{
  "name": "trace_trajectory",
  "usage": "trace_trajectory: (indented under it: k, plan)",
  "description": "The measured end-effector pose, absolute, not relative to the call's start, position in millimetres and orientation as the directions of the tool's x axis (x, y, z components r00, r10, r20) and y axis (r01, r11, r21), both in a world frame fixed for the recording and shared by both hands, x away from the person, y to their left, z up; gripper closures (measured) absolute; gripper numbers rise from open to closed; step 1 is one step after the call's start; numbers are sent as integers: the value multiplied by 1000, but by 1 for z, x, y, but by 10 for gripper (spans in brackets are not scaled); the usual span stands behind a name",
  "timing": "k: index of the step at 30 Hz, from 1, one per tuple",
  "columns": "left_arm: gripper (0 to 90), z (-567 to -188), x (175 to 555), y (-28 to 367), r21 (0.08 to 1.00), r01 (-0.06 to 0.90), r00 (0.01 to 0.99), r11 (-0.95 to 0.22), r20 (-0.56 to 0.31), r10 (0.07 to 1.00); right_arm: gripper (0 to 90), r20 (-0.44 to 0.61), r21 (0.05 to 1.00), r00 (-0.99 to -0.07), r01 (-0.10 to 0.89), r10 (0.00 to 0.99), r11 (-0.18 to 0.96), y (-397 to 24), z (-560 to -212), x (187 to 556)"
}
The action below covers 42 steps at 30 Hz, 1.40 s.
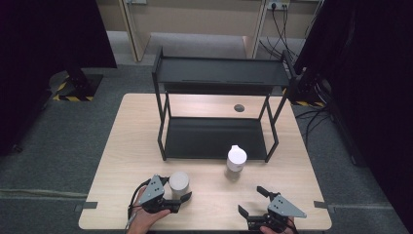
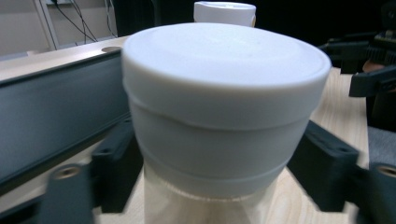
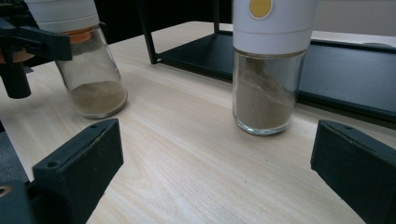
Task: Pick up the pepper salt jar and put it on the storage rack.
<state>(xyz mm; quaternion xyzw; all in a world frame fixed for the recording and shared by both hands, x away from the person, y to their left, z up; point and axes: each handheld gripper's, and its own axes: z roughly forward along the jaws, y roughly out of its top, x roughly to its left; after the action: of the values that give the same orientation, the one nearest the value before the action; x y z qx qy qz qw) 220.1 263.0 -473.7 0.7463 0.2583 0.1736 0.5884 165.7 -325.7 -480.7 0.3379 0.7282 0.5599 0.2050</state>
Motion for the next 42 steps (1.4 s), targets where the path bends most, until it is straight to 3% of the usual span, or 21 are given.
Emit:
trace_trajectory:
  k: [4,14,32,42]
  plan:
    - [344,-473,219,262,968,172,798,-181,-30,602,26,79,954,-688,262,721,145,-326,-481,165]
    - [351,-468,214,261,970,173,786,-170,-32,618,26,79,955,-688,260,722,143,-326,-481,165]
    - [352,-417,219,260,984,118,790,-137,-9,613,26,79,956,-688,257,721,141,-326,-481,165]
    - [352,-373,241,252,984,112,814,-141,-9,581,26,79,957,-690,254,719,138,-327,-481,165]
